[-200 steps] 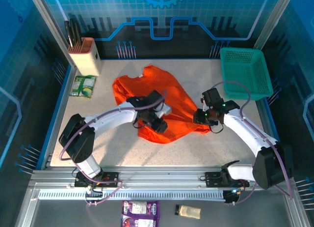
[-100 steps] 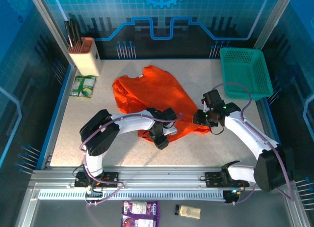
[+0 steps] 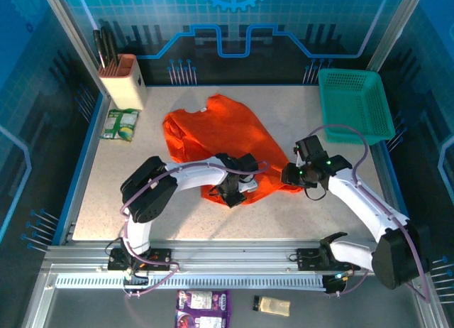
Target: Fold the inside-out t-shirt
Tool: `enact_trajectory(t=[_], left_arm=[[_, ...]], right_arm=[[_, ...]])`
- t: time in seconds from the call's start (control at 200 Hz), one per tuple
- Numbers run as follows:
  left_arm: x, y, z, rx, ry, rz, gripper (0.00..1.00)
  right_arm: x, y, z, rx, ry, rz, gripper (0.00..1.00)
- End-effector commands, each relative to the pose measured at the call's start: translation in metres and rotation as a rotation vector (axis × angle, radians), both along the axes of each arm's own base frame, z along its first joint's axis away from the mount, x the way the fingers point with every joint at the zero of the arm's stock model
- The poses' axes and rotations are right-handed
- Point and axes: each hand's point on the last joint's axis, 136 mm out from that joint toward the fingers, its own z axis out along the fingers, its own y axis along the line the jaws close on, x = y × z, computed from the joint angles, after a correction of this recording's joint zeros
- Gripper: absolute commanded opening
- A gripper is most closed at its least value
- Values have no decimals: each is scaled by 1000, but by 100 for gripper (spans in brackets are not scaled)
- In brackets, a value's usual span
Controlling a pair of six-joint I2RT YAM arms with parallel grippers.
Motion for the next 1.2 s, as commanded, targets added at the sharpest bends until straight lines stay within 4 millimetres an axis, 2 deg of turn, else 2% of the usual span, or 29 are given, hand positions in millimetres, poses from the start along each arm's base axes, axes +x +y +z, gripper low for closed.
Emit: enact_trajectory(t=[0.0,0.265,0.45,0.515,0.725,0.886,1.006,1.196], left_arm=[[15,-15,45,-148,-23,57,0],[46,-10,132,-370,-11,255,0],[54,-2,172,-467,20,333,0],[56,0,186,-490,10,347,0],[51,-4,232,-595,-11,334,0],[49,-2,256,-637,-38,330,0],[44,2,266,-643,-45,330,0],[32,8,276,-659,-45,330,0]], right_arm=[[-14,11,0,49,14,8,36],[-35,60,-5,183,-12,82,36],[-38,102,-5,288,-95,152,37],[-34,117,-2,316,-161,163,33],[-5,147,17,282,-451,127,23],[16,171,30,274,-686,172,15],[38,171,33,226,-821,159,13],[71,159,19,193,-876,151,13]])
